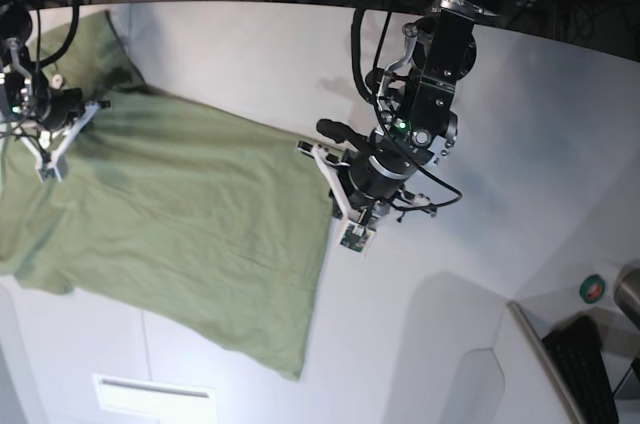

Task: Layout the t-shirt on the table in an organized manner, then fold the t-shirt properly
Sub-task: 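Move the left gripper to the shirt's side edge and grasp it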

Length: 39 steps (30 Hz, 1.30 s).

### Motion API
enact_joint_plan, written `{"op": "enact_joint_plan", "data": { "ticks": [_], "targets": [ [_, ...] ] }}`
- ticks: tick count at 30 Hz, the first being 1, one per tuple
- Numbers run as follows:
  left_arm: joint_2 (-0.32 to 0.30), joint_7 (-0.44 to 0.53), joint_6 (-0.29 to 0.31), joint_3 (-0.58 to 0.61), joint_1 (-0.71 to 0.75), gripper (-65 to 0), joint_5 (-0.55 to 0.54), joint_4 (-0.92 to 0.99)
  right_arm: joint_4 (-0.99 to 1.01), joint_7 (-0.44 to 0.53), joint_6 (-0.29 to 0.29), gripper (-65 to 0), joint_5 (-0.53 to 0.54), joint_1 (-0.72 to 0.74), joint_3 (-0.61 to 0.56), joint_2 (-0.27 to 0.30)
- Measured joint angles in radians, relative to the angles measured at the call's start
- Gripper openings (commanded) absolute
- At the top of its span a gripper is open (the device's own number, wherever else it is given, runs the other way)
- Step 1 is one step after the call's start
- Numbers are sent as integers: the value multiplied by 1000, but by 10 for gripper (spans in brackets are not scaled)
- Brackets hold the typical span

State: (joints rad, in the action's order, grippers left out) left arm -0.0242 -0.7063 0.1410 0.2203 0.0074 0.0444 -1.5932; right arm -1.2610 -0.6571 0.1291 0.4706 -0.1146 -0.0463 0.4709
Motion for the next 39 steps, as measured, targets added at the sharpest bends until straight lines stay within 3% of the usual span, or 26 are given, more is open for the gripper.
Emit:
{"op": "enact_joint_plan", "data": {
  "ticks": [6,13,15,19,20,23,24,25,26,35,39],
  "targets": [
    [5,6,-3,-140,-1,-650,0,31,-122,-61,1,-650,-2,-30,149,1],
    [9,6,-1,-211,58,-650,-7,28,-145,-73,0,-650,-2,-38,156,-32],
    [14,5,3,-262,86,-650,-100,27,-145,-75,0,-650,1,-39,153,-56],
    [-13,7,-9,-386,109,-650,-391,32,-145,-75,0,-650,3,-38,148,-69],
    [-37,11,-11,-389,108,-609,-462,41,-145,-74,0,-650,1,-38,148,-72],
    [-94,14,-7,-341,95,-242,-612,92,-145,-77,0,-650,1,-39,147,-78],
    [-98,13,-7,-327,90,-148,-635,110,-145,-76,0,-650,1,-39,147,-82],
    [-98,9,-7,-315,77,-77,-656,137,-145,-77,0,-650,1,-37,147,-84],
    [-94,6,-6,-302,61,-58,-652,167,-145,-76,0,-650,5,-37,147,-85],
    [-34,21,-6,-225,-84,-143,-657,427,-145,-76,0,-650,1,-38,147,-83],
    [11,20,-6,-219,-119,-224,-660,479,-145,-76,0,-650,1,-39,147,-82]
  ]
}}
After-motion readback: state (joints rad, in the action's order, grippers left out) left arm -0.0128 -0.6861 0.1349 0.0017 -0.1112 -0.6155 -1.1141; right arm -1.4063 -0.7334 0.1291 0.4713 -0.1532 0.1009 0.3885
